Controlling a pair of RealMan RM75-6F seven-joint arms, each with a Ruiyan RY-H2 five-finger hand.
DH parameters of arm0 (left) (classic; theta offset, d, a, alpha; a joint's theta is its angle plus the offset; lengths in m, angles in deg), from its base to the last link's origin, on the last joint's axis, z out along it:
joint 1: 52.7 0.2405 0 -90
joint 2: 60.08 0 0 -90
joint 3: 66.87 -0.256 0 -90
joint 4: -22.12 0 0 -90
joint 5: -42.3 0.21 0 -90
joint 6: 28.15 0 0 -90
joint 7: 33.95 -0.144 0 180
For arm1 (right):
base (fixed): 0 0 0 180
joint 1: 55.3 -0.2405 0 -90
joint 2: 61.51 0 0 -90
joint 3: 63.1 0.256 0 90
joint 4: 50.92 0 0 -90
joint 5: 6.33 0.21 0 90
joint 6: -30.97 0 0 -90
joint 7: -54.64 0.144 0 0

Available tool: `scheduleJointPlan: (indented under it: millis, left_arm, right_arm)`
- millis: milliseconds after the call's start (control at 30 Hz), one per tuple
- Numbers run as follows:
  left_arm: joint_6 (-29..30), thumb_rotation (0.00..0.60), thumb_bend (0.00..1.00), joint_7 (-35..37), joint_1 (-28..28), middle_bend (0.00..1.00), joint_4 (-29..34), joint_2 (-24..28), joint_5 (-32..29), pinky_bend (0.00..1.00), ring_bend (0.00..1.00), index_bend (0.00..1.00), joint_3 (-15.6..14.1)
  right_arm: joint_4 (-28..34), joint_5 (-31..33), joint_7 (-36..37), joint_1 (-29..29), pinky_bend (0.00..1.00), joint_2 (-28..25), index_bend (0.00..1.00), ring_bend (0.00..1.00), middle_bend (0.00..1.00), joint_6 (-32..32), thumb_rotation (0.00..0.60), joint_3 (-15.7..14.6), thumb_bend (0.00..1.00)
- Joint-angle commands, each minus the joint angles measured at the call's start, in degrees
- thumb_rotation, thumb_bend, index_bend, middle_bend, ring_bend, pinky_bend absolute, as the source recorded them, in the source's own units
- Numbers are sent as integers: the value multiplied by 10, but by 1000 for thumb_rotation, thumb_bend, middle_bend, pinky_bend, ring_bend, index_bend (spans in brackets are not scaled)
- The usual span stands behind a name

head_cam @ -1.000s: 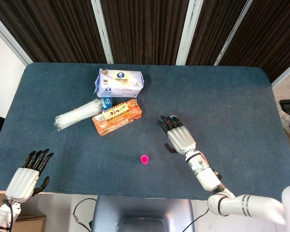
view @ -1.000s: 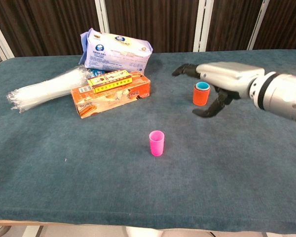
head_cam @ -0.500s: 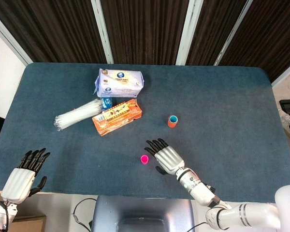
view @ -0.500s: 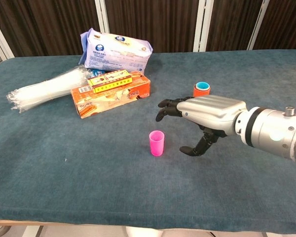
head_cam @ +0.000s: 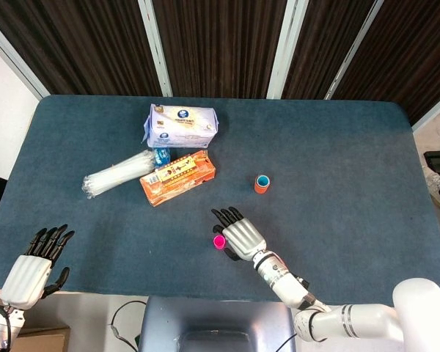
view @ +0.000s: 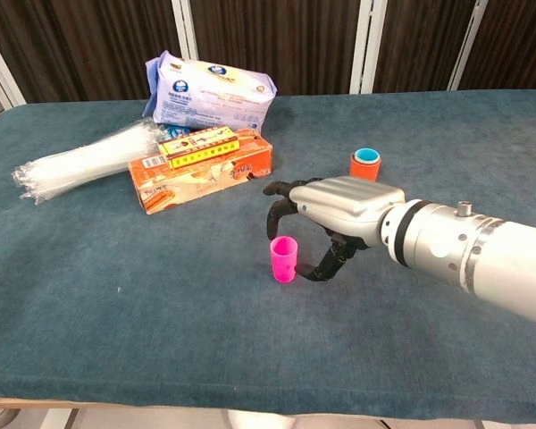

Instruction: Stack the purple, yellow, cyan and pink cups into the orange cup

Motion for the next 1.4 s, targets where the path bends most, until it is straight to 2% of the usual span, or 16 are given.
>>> scheduleJointPlan:
  millis: [33,367,533,633,733,867,1000,1133,1400]
  left_arm:
    - [2,600,459,2,1,0,0,1,1,48,0,0,0]
    - [3,600,459,3,2,0,0,2,2,48,0,0,0]
    - [0,600,459,2,1,0,0,2,1,48,0,0,0]
    - [-2,600,459,1,1,0,1,2,-1,48,0,0,0]
    - [-2,600,460,0,1,0,1,1,0,48,0,0,0]
    - [-5,600,460,-2,0,0,1,0,-1,48,0,0,0]
    - [-11,600,459,-6,-2,0,0,-3,-5,48,0,0,1]
    - [-16,600,459,-9,-4,0,-1,-5,-8,48,0,0,2]
    - [-18,600,460,-12,-5,0,-1,-7,-11,48,0,0,4]
  right_arm:
    - [-4,0,0,-2,0,5,467,0,0,0,600,0,484]
    - [-15,8,-3,-5,0,16,562,0,31,-10,600,7,500]
    - [-8,-5,8,2,0,11,609,0,62,-34,600,16,510]
    - [-3,-28,33,9,0,0,610,0,64,-69,600,40,511]
    - [-36,-42,36,10,0,0,607,0,65,-114,600,75,512]
    - [-86,5,24,2,0,0,606,0,65,-121,600,123,511]
    - [-130,41,8,-9,0,2,606,0,68,-114,600,145,511]
    - [-163,73,0,-15,0,9,607,0,68,-96,600,151,511]
    - [-189,84,-10,-18,0,16,611,0,68,-81,600,136,511]
